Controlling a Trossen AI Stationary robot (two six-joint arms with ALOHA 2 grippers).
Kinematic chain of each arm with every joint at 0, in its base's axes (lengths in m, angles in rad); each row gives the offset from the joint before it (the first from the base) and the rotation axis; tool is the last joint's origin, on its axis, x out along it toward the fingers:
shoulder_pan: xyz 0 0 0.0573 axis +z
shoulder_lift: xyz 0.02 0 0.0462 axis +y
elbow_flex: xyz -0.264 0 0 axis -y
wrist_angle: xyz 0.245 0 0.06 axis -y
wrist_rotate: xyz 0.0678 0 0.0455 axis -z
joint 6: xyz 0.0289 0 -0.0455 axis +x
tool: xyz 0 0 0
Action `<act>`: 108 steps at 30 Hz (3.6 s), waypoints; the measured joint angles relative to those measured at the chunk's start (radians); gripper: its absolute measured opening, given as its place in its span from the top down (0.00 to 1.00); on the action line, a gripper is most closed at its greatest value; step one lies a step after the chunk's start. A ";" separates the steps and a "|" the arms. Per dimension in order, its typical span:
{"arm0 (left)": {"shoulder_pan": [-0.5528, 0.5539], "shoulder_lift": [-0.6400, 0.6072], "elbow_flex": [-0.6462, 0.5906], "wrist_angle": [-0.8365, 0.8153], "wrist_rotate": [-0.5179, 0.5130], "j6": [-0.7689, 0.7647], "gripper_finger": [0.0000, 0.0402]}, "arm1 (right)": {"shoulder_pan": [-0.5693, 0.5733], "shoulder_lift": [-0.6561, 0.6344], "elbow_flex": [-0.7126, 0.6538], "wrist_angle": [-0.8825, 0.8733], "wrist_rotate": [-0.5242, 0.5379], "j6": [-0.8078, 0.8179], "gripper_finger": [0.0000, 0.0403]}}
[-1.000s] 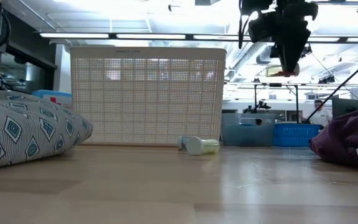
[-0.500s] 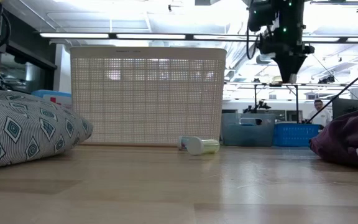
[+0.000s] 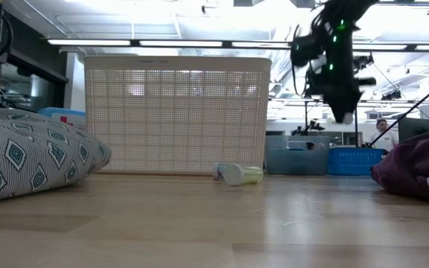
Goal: Pick & Place Medicine items
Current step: Put the right yellow pill bottle into the blue bin, then put the yellow pill bottle into the blue bin
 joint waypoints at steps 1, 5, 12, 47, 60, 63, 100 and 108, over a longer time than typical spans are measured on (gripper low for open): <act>0.000 0.000 0.000 0.000 0.000 0.000 0.68 | -0.004 0.009 -0.025 0.025 -0.004 0.013 0.76; 0.000 0.000 0.000 0.000 0.000 0.000 0.68 | -0.010 0.029 -0.129 0.094 -0.010 0.050 0.76; 0.000 0.000 0.000 0.000 0.000 0.000 0.68 | -0.015 0.032 -0.253 0.217 -0.042 0.083 0.76; 0.000 0.000 0.000 0.000 0.000 0.000 0.68 | -0.022 0.014 -0.276 0.285 -0.063 0.042 0.58; 0.000 0.000 0.000 0.000 0.000 0.000 0.68 | -0.009 -0.268 -0.275 0.290 -0.137 -0.098 0.59; 0.000 0.000 0.000 0.000 0.000 0.000 0.68 | 0.016 -0.276 -0.275 0.290 -0.139 -0.099 0.59; 0.000 0.000 0.000 0.003 0.000 0.000 0.68 | 0.986 -0.167 -0.274 0.681 -0.322 -0.189 0.59; 0.000 -0.001 0.000 0.009 0.000 0.000 0.68 | 0.982 -0.082 -0.278 0.867 -0.327 -0.444 0.59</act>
